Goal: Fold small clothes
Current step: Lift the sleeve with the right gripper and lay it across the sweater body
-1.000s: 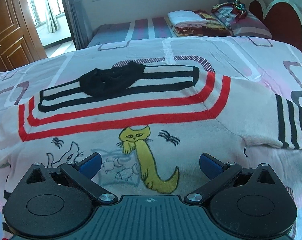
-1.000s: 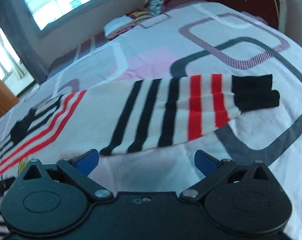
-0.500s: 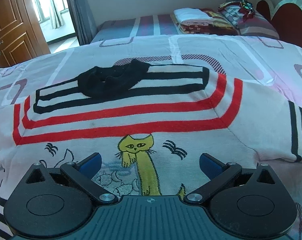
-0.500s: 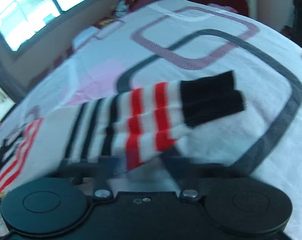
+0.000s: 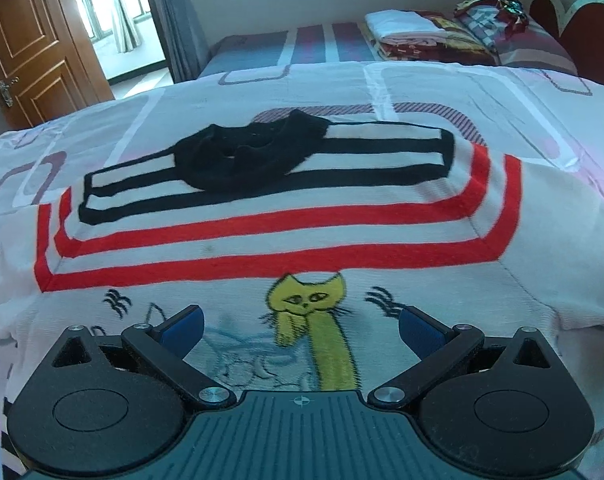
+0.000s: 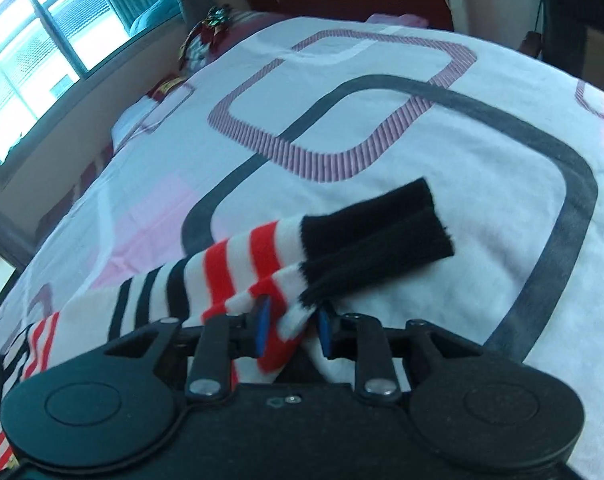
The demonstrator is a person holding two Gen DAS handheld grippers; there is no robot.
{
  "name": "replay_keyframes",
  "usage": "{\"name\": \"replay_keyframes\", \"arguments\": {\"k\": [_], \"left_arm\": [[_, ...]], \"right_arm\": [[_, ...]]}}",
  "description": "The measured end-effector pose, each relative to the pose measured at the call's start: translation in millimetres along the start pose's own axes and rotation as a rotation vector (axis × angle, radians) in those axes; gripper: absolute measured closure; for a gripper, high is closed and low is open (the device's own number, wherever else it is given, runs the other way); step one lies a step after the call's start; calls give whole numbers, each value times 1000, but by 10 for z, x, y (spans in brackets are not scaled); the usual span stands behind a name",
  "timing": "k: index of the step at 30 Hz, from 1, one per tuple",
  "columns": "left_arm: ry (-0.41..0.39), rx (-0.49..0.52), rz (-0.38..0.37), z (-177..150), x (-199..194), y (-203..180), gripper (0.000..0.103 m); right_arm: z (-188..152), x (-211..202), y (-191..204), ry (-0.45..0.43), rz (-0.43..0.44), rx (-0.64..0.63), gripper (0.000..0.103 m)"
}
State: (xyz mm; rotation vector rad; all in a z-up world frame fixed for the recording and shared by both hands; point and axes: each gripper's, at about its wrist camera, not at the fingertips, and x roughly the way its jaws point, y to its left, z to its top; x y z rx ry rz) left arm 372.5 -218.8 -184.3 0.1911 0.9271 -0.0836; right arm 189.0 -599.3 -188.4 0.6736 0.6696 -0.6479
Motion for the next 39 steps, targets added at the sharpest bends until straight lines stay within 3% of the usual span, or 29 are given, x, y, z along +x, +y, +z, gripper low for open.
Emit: {"name": "replay_keyframes", "arguments": {"k": [2,8,14,20,24,25,26,27,29,34,39], "left_arm": [[-4,3,3,5,8,29,0],[-11,20,12,18,4,103,0],[11,-41,18,101,27,459,0],[11,-159,-4,140,12,1042,0],[32,-231,-56,90,83,1345,0],[46,-236,-75,73,114,1384,0],[62,-241,-99,56,151,1407,0],[80,-251,-132,38,187,1420,0],[101,-269,-191,-1,231,1411,0],[149,-305,-290,-115,309,1314,0],[118,-434,-389,-131,365,1329,0]], "right_arm": [[-4,-3,11,-10,2,-11,88],[-11,-218,323,-114,53,-138,94],[-147,-434,1154,-133,249,-316,94],[-821,-371,2401,17,505,-554,94],[-1394,-87,2941,166,571,-658,93],[-1530,33,3043,232,572,-691,86],[-1639,93,3097,267,564,-713,77],[-1736,142,3148,293,545,-740,75],[-1805,99,3195,271,539,-771,66],[-1568,-173,2991,185,543,-732,65],[-1431,-477,2574,90,500,-688,61]]}}
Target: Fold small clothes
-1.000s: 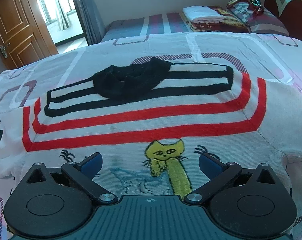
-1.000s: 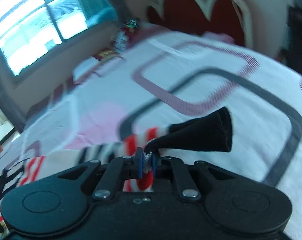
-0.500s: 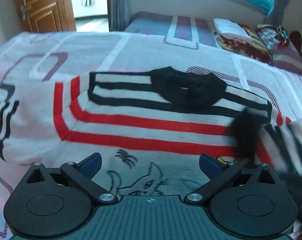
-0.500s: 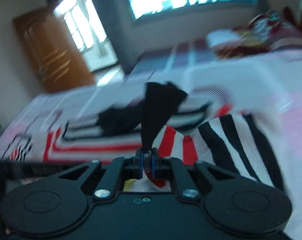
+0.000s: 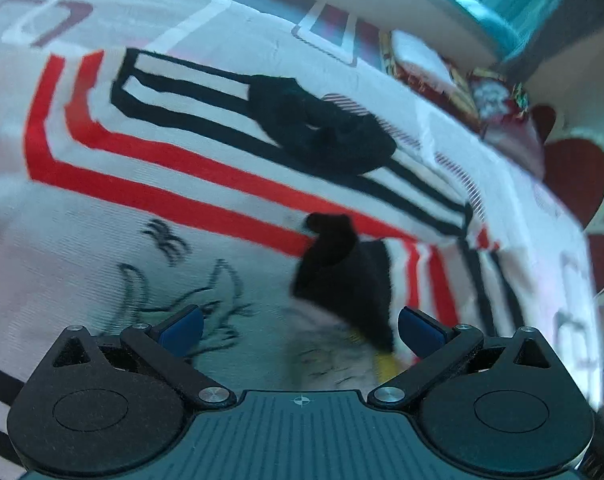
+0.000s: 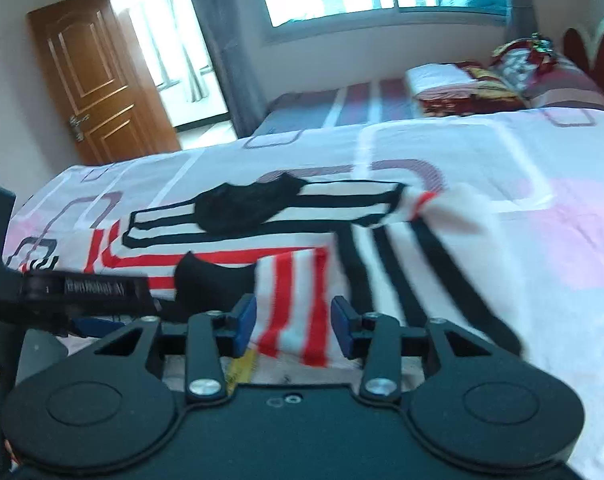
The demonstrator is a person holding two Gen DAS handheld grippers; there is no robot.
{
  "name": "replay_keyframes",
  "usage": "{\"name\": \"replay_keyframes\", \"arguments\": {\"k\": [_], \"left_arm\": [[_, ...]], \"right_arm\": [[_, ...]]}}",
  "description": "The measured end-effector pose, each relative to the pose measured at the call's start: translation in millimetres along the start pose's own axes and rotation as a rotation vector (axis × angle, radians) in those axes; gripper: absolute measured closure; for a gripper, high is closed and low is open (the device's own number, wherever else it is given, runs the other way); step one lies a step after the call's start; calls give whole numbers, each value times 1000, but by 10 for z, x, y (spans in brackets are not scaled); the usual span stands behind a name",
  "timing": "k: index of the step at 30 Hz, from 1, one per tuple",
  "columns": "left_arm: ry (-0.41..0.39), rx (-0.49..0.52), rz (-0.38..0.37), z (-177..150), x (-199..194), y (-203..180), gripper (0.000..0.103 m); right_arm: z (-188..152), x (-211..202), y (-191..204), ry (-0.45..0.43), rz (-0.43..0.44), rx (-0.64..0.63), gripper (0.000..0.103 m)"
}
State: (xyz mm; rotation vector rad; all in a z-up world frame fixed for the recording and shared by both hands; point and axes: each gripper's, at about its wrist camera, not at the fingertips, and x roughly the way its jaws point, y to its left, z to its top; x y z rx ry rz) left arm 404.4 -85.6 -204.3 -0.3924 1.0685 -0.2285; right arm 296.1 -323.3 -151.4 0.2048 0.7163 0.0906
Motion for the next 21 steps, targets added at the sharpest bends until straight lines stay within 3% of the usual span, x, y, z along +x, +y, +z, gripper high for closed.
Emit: {"name": "replay_keyframes", "arguments": {"k": [4,7,12,13,14,15,19,21], "left_arm": [[-9,-21,-22,6,76,-62,1],[-10,-51,-101,-3,134,-77,31],[-38,-84,-101,14,205,-123,32],[-45,-95,-101,18,217,-130,45],[-52,-101,-106,16,236,-126,72],[-41,-118,-122,13,269,-102,82],[-72,-108,-88,-26,313,-156,84],[-118,-86,-79,-28,244,-202,92]], "right_arm": [[-94,-90,-147,-11,-29,32,60],[-132,-122,-234,-21,-41,51,60],[-185,-244,-387,-51,-69,86,60],[-191,-266,-421,-53,-74,92,60],[-199,-283,-449,-56,-83,94,60],[-209,-293,-476,-59,-92,97,60],[-260,-302,-595,-57,-132,111,60],[-285,-298,-633,-51,-152,112,60]]}}
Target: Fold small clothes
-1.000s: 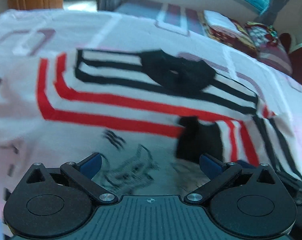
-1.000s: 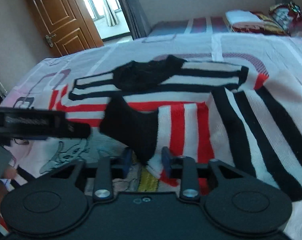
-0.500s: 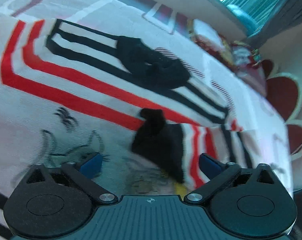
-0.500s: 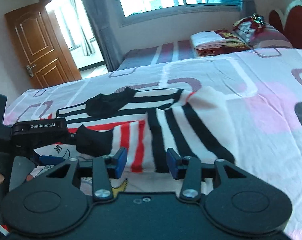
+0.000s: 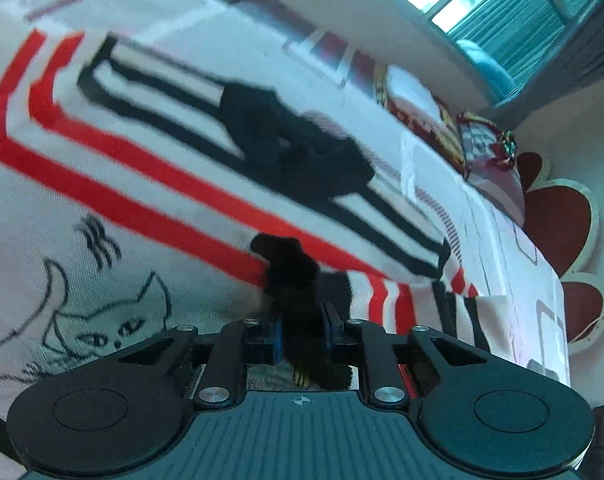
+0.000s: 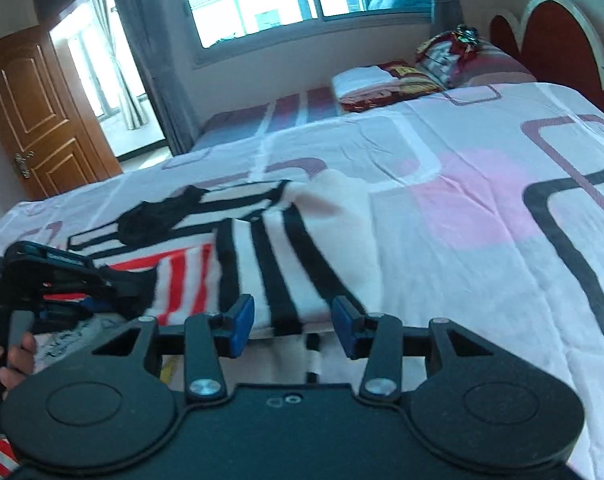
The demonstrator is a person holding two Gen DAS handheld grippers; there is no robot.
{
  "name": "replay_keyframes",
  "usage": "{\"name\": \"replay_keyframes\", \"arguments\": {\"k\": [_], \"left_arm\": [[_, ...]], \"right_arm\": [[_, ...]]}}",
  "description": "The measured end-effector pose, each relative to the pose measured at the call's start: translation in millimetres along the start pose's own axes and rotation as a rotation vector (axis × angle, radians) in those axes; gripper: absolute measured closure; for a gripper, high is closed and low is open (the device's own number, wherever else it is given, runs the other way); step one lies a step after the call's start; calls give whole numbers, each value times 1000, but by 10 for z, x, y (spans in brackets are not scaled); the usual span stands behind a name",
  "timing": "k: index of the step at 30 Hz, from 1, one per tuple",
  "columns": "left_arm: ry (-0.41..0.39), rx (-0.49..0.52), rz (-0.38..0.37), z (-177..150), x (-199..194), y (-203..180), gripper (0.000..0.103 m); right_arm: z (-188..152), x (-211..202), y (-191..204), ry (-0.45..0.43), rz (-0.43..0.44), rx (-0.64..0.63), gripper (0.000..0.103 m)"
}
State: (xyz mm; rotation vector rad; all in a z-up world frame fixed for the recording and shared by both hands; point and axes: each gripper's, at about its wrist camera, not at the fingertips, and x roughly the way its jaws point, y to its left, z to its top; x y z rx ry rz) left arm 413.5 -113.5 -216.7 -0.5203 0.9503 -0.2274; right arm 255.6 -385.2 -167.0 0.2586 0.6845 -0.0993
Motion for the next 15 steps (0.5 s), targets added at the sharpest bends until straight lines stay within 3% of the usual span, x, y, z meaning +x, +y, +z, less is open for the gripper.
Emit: {"name": "replay_keyframes", "arguments": {"k": [4,8,12,15], "left_arm": [[-68,-14,-37,107,-207,4,93],[-163,4,-35,299,-517,61,93],[-209,34,3,442,-683,176,93],[-218,29,49,484,-744,390,93]], "right_arm": [[-40,-43,-68,-14,-33,9,56],[-86,46,-71,33,-38,-15,54],[-118,277,90,63,-52,-89,63],[-58,438,158,55,-43,-62,73]]}}
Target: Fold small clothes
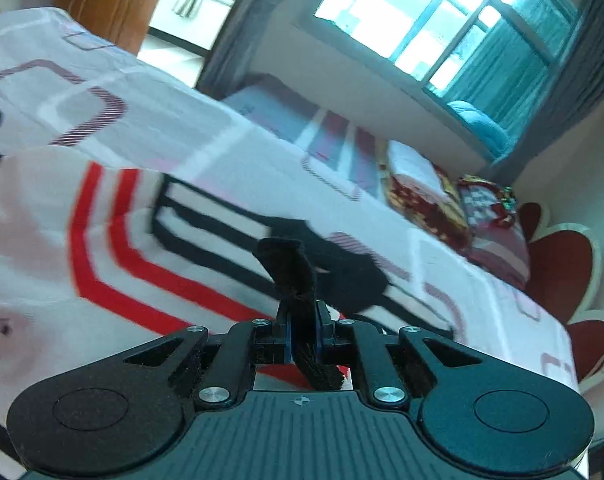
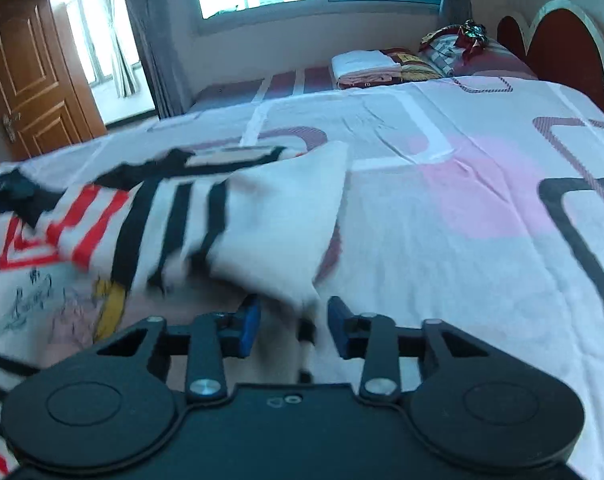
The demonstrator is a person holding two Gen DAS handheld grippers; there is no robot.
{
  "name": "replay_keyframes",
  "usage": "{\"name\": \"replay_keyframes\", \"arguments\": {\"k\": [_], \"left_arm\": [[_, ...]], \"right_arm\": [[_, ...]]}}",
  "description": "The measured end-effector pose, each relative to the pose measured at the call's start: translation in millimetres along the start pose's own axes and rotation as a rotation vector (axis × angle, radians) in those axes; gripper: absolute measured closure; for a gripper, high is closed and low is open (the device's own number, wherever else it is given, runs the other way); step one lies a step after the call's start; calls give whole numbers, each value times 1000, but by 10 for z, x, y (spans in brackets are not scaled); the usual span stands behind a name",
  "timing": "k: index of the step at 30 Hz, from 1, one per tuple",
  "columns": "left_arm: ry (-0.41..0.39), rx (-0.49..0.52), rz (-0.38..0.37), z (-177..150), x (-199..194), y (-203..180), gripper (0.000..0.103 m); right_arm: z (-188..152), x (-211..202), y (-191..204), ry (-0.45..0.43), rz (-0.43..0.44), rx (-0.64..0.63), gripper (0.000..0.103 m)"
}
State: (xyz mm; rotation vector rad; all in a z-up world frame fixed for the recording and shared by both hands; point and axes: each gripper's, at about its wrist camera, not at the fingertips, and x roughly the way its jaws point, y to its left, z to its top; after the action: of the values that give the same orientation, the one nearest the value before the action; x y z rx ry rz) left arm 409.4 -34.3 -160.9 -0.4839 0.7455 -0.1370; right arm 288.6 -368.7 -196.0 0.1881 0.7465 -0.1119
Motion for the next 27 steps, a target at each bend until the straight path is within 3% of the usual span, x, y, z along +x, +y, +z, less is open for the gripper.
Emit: {"name": "replay_keyframes", "arguments": {"k": [2,6,10,16,21,24,27], "left_arm": [[11,-19,33,-19,40,170,93],[83,-34,98,-237,307,386,93],[88,11,113,-305,328,427,92],[37,55,214,-128,-60,528,92],[60,81,139,-11,-44,359,92],[73,125,93,-32,108,104,92],[123,157,94,-123,334,-50,92]], "right_arm": [[40,45,48,-15,-15,-1,89],[-38,60,-81,-12,-89,61,90],[-78,83,-122,-6,-107,68,87],[-75,-169,-232,46,-16,108,84],[142,-255,-274,-15,6,132,75],[358,0,-286,6,37,158,72],[537,294,-287,30,55,174,68]]}}
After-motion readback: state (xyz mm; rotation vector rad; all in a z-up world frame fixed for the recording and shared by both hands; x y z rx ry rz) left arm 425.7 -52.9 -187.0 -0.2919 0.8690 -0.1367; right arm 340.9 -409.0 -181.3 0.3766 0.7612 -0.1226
